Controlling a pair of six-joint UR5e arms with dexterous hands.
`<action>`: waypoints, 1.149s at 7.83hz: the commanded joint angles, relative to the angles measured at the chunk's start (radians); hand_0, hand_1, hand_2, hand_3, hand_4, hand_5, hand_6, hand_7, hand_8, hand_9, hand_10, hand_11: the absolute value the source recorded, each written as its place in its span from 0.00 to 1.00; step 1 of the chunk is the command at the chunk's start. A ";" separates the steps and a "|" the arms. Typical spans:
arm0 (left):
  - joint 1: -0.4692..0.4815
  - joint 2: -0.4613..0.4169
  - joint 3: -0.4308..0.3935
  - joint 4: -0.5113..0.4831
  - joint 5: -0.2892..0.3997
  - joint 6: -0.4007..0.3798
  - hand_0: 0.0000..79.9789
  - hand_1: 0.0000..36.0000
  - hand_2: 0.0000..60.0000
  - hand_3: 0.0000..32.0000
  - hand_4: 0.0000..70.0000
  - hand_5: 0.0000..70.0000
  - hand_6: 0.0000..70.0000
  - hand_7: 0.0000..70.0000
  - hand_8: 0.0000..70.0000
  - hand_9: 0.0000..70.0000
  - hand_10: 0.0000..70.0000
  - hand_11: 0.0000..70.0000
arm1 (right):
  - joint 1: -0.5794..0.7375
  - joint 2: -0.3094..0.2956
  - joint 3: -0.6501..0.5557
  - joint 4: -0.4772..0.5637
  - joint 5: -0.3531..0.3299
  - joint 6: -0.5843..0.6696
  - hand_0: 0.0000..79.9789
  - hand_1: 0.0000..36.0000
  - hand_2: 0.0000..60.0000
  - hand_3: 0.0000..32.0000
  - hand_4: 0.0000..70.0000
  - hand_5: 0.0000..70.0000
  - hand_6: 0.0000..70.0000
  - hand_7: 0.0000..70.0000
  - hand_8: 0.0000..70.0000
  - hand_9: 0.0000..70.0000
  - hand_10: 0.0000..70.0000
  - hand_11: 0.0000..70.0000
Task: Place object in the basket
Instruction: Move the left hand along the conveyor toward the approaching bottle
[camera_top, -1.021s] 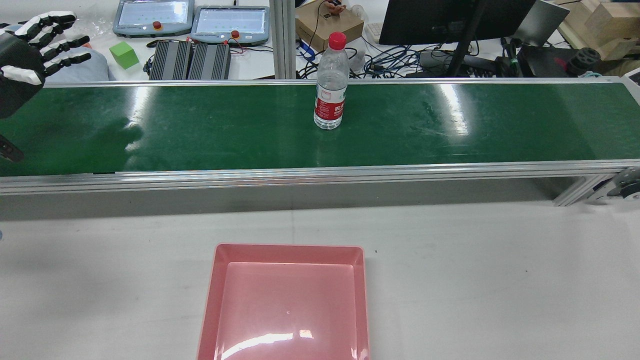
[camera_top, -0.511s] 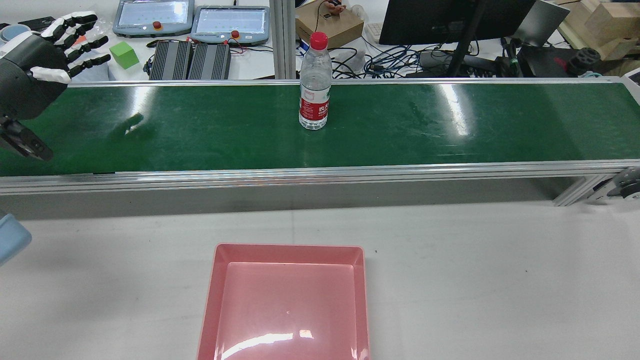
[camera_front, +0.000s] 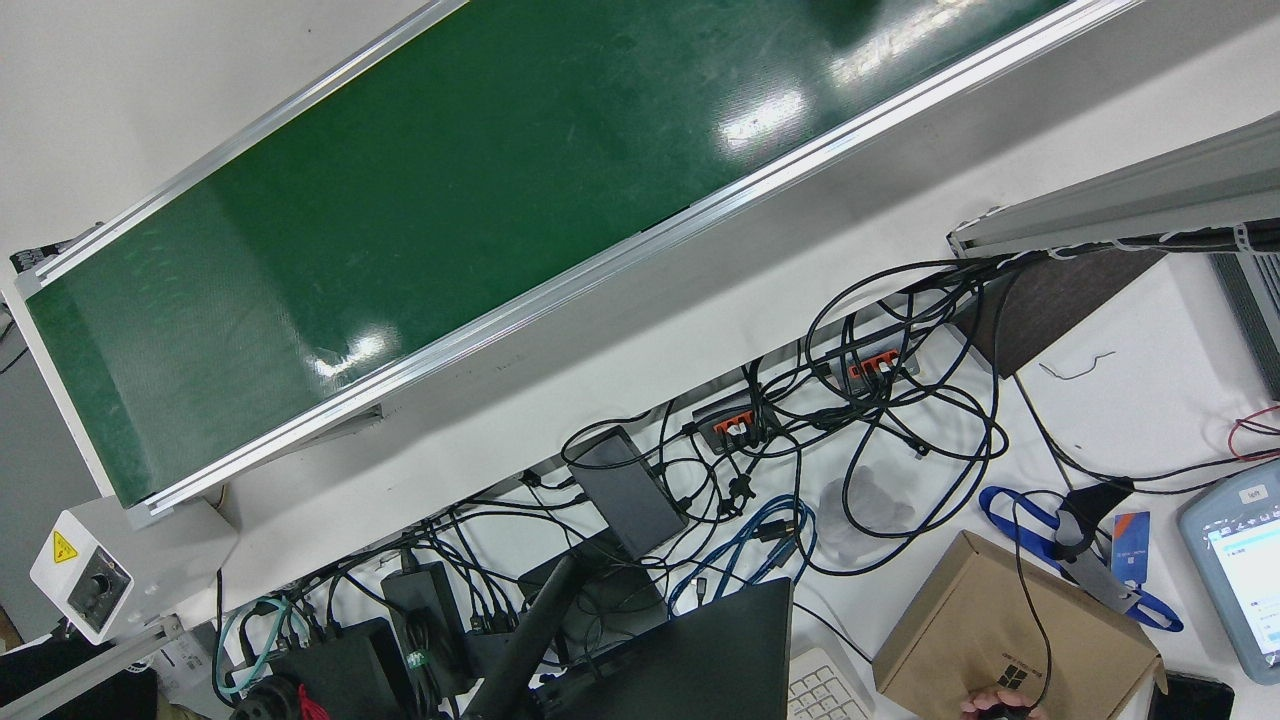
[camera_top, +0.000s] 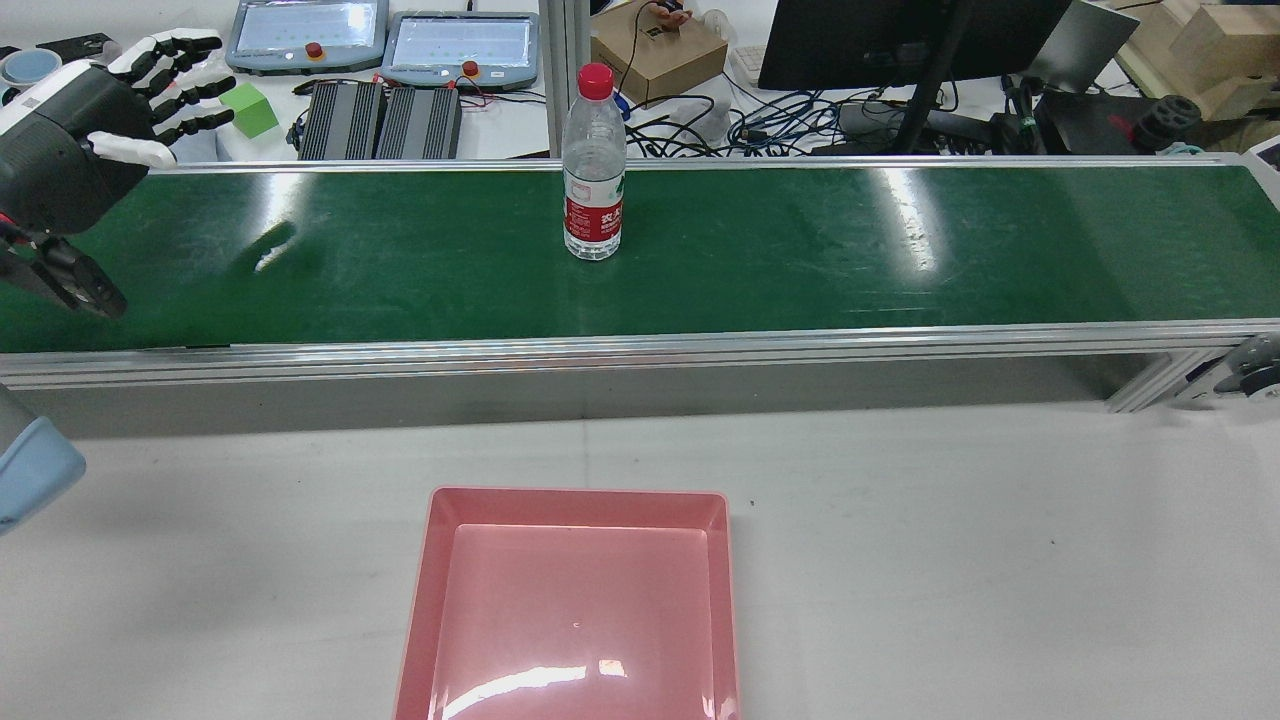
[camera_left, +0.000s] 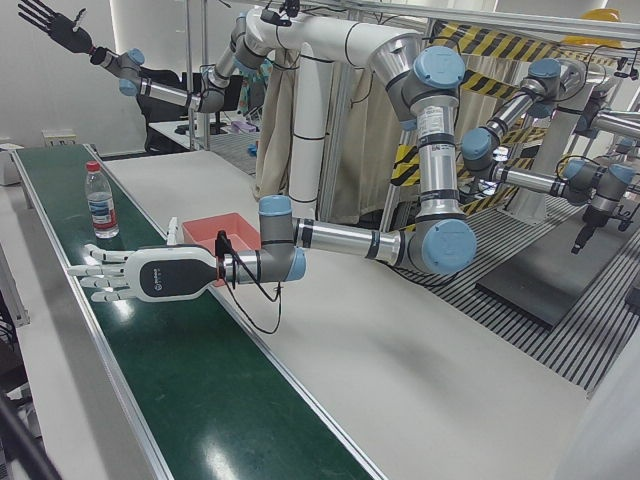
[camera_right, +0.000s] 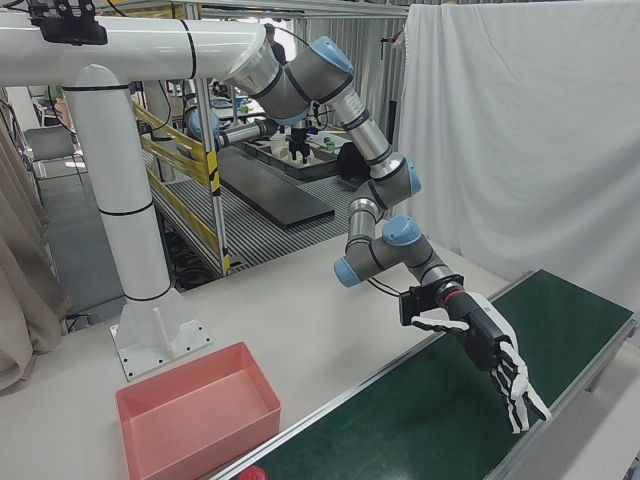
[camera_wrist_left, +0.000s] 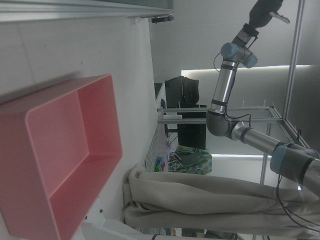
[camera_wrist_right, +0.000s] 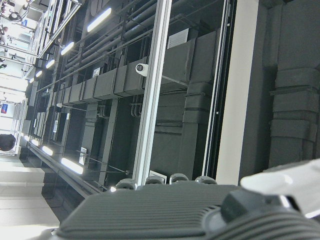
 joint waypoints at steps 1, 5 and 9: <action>0.014 -0.004 0.001 -0.028 -0.013 0.005 0.63 0.00 0.00 0.36 0.08 0.40 0.06 0.05 0.15 0.15 0.15 0.23 | 0.000 0.000 0.000 0.000 0.001 0.000 0.00 0.00 0.00 0.00 0.00 0.00 0.00 0.00 0.00 0.00 0.00 0.00; 0.062 -0.022 0.001 -0.030 -0.078 0.049 0.63 0.00 0.00 0.35 0.09 0.40 0.07 0.06 0.16 0.16 0.15 0.22 | 0.000 0.000 0.000 0.000 0.001 0.000 0.00 0.00 0.00 0.00 0.00 0.00 0.00 0.00 0.00 0.00 0.00 0.00; 0.080 -0.025 0.008 -0.021 -0.075 0.045 0.62 0.00 0.00 0.31 0.06 0.42 0.06 0.05 0.14 0.17 0.12 0.18 | 0.000 0.002 0.000 0.000 0.001 0.000 0.00 0.00 0.00 0.00 0.00 0.00 0.00 0.00 0.00 0.00 0.00 0.00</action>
